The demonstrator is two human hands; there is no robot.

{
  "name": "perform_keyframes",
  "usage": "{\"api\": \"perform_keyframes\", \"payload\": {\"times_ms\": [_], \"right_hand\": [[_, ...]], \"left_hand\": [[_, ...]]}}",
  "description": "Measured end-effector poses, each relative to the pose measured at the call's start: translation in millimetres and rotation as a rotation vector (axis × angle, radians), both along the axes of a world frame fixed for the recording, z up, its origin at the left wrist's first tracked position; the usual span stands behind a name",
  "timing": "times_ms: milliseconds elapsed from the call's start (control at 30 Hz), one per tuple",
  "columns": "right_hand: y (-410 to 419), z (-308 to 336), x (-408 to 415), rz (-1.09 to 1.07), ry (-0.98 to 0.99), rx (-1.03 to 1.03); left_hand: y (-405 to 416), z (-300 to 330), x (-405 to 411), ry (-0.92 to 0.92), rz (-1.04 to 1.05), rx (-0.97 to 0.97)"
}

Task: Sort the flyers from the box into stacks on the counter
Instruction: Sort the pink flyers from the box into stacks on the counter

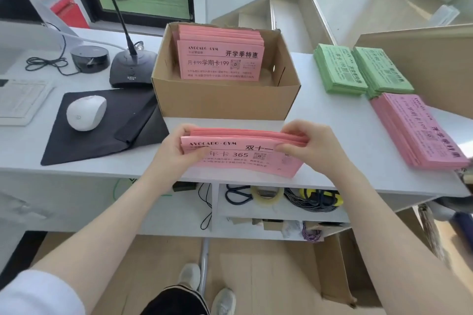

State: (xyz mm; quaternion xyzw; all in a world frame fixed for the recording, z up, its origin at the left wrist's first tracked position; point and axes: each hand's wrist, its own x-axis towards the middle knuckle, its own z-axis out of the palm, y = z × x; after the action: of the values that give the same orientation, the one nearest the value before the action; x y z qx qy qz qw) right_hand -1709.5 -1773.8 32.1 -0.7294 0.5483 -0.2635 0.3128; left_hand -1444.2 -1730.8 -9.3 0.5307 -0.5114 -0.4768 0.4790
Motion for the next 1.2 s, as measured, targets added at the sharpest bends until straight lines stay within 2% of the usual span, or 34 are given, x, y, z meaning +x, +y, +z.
{"api": "perform_keyframes", "payload": {"times_ms": [100, 167, 233, 367, 433, 567, 667, 833, 900, 1033, 1200], "right_hand": [[17, -24, -11, -0.155, -0.510, 0.140], [23, -37, -7, -0.210, -0.676, 0.201], [25, -42, 2, -0.238, -0.748, 0.210], [25, -44, 17, -0.236, -0.754, 0.182], [24, -45, 16, -0.226, -0.731, 0.181], [24, -45, 14, -0.241, -0.686, 0.179], [22, -44, 19, -0.268, -0.672, 0.182], [18, -32, 26, -0.325, -0.712, 0.075], [19, -37, 29, -0.349, -0.701, 0.076], [22, -55, 31, -0.380, -0.651, 0.179], [23, -52, 25, -0.493, -0.659, 0.144]], "left_hand": [[-3, 1, -5, 0.132, -0.021, -0.004], [-7, 2, -15, 0.208, 0.070, 0.007], [-11, 1, -27, 0.267, 0.206, 0.031], [-13, 0, -38, 0.316, 0.339, 0.026], [-14, -5, -33, 0.320, 0.273, -0.001], [-16, -21, -9, 0.178, 0.012, 0.012], [-18, -23, -1, 0.052, -0.075, -0.011], [-29, -13, 1, 0.171, -0.083, -0.087], [-34, -17, 5, 0.161, -0.092, -0.065], [-44, -38, 12, -0.194, -0.165, 0.017], [-54, -24, 5, -0.191, -0.245, 0.003]]}}
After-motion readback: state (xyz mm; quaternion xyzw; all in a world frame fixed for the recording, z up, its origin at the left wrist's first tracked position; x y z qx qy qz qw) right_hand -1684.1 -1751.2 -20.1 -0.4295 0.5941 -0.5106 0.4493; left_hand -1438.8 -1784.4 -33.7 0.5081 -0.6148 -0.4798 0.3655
